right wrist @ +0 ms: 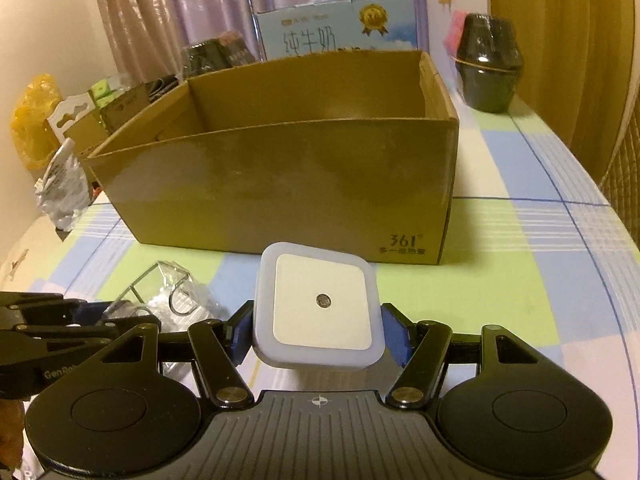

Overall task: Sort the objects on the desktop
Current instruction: 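Lift the clear container and night light off the table with both tools, then carry the container and night light over the cardboard box with both tools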

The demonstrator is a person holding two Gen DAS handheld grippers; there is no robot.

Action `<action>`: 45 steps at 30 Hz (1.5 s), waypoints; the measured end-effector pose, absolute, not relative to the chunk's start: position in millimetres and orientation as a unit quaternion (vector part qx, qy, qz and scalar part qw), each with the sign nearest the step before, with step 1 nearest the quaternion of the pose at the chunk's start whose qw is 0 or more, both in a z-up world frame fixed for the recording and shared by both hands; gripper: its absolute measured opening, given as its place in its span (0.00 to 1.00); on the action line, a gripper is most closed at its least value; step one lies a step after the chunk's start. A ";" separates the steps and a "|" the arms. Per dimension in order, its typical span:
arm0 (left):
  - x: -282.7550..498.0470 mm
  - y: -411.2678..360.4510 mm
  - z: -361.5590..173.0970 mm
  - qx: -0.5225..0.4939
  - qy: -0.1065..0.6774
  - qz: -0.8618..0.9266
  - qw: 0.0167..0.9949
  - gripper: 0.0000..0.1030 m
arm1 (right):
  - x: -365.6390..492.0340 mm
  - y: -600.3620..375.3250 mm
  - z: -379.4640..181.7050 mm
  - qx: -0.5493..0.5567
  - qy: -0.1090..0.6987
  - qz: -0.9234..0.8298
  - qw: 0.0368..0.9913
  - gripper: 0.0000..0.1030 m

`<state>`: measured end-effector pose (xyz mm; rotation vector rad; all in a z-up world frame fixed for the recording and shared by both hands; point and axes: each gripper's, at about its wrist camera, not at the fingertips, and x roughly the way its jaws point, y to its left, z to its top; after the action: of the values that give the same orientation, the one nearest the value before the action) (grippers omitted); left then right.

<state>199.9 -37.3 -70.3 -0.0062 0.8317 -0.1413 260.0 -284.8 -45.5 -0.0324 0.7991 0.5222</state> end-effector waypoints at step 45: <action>165.3 -47.7 15.0 -0.029 0.323 -0.075 0.943 0.25 | 224.0 -323.3 7.4 0.012 0.316 0.226 0.921 0.60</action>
<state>165.3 -47.7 15.0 -0.0593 0.6581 -0.1520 224.0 -323.3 7.4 0.0246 0.6496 0.4644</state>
